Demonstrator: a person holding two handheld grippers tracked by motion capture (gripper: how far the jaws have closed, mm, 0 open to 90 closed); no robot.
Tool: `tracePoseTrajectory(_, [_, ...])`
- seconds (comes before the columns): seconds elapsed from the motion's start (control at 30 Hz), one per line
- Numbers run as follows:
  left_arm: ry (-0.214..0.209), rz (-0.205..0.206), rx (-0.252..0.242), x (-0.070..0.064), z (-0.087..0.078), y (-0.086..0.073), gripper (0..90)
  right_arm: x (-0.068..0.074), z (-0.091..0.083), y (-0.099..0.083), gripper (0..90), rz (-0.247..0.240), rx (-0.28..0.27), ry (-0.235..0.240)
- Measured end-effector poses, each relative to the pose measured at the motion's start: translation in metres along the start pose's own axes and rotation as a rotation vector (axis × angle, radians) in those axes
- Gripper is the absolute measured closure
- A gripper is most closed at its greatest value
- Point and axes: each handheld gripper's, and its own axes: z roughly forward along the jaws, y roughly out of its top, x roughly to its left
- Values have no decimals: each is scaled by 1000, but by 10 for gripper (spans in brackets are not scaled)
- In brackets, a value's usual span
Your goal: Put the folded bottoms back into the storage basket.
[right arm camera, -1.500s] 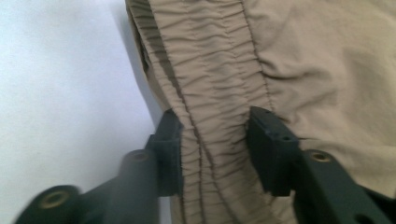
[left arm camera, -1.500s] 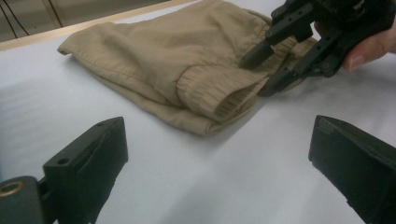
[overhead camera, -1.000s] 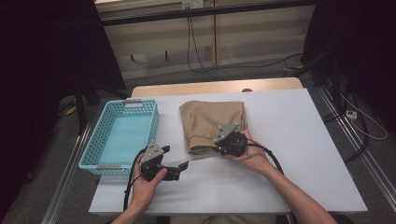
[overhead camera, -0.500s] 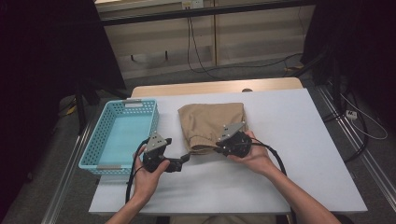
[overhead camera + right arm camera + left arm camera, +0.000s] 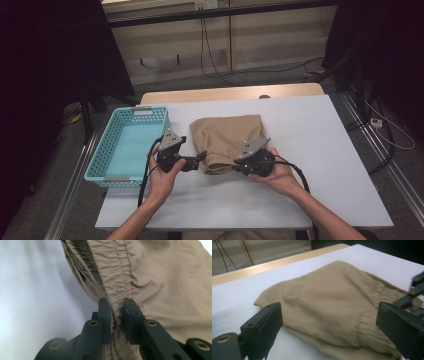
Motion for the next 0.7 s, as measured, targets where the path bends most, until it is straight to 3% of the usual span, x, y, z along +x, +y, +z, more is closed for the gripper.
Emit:
tracePoseTrajectory(0.3, [13,-46,11,9,15,5,74,13,-10,-2,780,-5,-7,15])
tracePoseTrajectory(0.6, [27,-35,37,15,27,7,85,26,-17,-4,780,1,-18,30])
tracePoseTrajectory(0.63, [18,-55,28,17,30,7,92,28,-17,-4,780,-1,-19,30])
tracePoseTrajectory(0.7, [37,-69,38,19,34,9,93,31,-19,-5,780,-1,-18,35])
